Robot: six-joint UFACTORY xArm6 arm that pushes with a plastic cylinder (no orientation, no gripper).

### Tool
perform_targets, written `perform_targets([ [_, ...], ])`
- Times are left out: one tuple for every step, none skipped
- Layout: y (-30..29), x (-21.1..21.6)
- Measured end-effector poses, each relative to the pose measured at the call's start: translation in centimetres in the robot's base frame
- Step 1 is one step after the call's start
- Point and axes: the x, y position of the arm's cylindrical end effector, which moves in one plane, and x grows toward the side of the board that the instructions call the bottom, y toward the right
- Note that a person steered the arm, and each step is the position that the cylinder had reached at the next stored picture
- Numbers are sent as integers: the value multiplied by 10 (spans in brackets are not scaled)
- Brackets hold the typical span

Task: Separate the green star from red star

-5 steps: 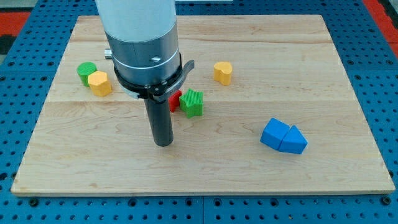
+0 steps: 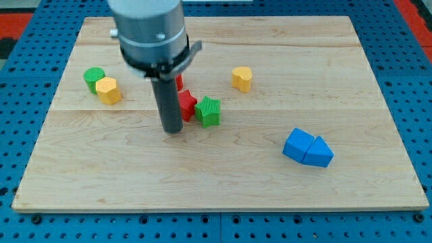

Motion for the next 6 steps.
perform_targets([
  [19,-24],
  [65,-24],
  [104,-17],
  [121,-3],
  [133,17],
  [145,32],
])
